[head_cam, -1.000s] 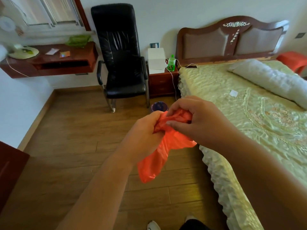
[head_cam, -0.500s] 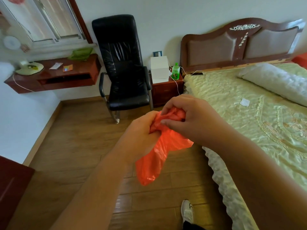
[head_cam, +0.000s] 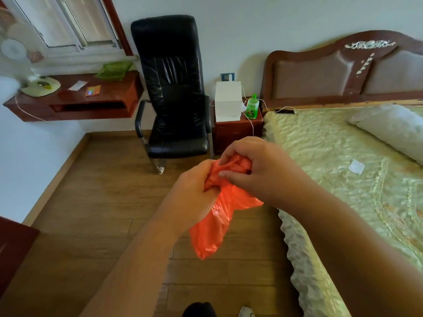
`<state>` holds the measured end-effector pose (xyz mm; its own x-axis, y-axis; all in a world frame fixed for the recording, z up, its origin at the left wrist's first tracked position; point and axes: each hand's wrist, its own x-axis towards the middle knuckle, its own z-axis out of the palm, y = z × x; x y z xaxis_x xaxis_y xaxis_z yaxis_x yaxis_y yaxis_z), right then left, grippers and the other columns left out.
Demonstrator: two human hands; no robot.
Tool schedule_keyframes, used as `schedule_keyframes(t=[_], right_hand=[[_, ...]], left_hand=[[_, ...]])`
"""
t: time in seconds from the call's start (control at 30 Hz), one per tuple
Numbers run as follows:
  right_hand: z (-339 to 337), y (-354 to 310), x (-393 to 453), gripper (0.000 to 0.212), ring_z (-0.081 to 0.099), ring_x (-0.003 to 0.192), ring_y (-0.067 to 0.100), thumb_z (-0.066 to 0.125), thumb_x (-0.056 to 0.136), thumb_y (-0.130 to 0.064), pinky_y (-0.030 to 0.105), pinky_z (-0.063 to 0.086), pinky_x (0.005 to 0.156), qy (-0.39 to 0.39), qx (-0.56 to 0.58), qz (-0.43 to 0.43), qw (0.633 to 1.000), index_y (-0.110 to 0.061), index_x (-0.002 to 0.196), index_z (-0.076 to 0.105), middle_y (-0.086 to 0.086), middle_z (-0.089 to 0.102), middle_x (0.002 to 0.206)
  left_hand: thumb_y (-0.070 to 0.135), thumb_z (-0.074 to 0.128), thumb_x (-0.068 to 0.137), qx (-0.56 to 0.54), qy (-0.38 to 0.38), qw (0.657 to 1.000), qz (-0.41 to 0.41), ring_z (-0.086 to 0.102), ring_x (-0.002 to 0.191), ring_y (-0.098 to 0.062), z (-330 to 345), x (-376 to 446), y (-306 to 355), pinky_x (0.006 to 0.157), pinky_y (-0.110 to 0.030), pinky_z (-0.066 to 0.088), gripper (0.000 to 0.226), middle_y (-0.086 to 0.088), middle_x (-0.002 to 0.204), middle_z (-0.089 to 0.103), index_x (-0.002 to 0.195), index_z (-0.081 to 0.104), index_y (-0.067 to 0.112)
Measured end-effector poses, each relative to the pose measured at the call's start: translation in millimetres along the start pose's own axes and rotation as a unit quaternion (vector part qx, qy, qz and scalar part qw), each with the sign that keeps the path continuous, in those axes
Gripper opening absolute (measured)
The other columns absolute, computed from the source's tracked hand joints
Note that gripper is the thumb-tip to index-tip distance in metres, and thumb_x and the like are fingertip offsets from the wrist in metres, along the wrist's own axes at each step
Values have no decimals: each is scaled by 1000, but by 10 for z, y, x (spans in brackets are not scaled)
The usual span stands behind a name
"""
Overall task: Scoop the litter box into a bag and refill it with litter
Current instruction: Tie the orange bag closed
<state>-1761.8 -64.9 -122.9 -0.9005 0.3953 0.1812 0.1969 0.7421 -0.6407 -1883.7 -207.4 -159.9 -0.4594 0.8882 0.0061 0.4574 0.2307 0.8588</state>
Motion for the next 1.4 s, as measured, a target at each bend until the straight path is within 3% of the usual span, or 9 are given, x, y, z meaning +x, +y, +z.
schedule_keyframes(t=[0.27, 0.43, 0.6, 0.77, 1.07, 1.23, 1.4], right_hand=[[193, 426, 889, 21, 56, 93, -1, 79, 83, -36, 13, 48, 76, -14, -13, 34, 999, -39, 101, 69, -20, 57, 103], [290, 621, 1589, 21, 56, 96, 1, 80, 82, -35, 20, 50, 82, -8, -34, 60, 998, -37, 101, 70, -19, 58, 103], [344, 782, 2280, 20, 53, 97, -6, 81, 81, -34, 6, 39, 79, 24, -39, 88, 995, -36, 98, 71, -19, 59, 100], [360, 930, 2772, 20, 53, 97, -8, 81, 82, -34, 3, 39, 74, 48, -24, 124, 991, -37, 99, 71, -20, 58, 101], [298, 1454, 3505, 21, 55, 92, -6, 82, 81, -33, 11, 41, 73, 69, 14, 146, 987, -36, 99, 72, -21, 57, 98], [216, 1974, 3910, 22, 55, 93, -5, 82, 81, -34, 11, 42, 74, 54, 19, 138, 989, -36, 100, 72, -20, 58, 99], [114, 2565, 4347, 22, 56, 94, -3, 81, 81, -37, 12, 43, 76, 14, 18, 134, 991, -41, 98, 68, -18, 60, 103]], left_hand=[[17, 67, 95, -16, -17, 999, -26, 67, 80, 0, -206, 897, -503, 65, -13, 49, 33, 22, 93, 67, 108, 58, 47], [21, 71, 92, -15, -55, 998, -23, 68, 86, 1, -525, 1588, -800, 71, -19, 55, 41, 24, 98, 69, 112, 56, 53], [26, 76, 90, -7, -95, 995, 8, 67, 90, 6, -939, 2314, -1010, 71, -14, 54, 50, 30, 103, 67, 109, 50, 64], [33, 75, 89, 18, -115, 993, 19, 66, 96, 8, -1204, 2893, -1219, 79, -19, 56, 62, 25, 111, 67, 119, 39, 73], [41, 62, 99, 8, -86, 996, 23, 63, 99, 13, -1262, 3732, -1463, 82, -18, 56, 38, 36, 112, 62, 126, 48, 62], [38, 64, 100, 6, -69, 998, -8, 66, 101, 7, -1105, 4300, -1581, 91, -35, 59, 37, 28, 112, 68, 130, 52, 56], [39, 64, 100, 0, -66, 996, -62, 68, 99, 5, -864, 4890, -1634, 90, -37, 60, 31, 25, 109, 70, 124, 56, 56]])
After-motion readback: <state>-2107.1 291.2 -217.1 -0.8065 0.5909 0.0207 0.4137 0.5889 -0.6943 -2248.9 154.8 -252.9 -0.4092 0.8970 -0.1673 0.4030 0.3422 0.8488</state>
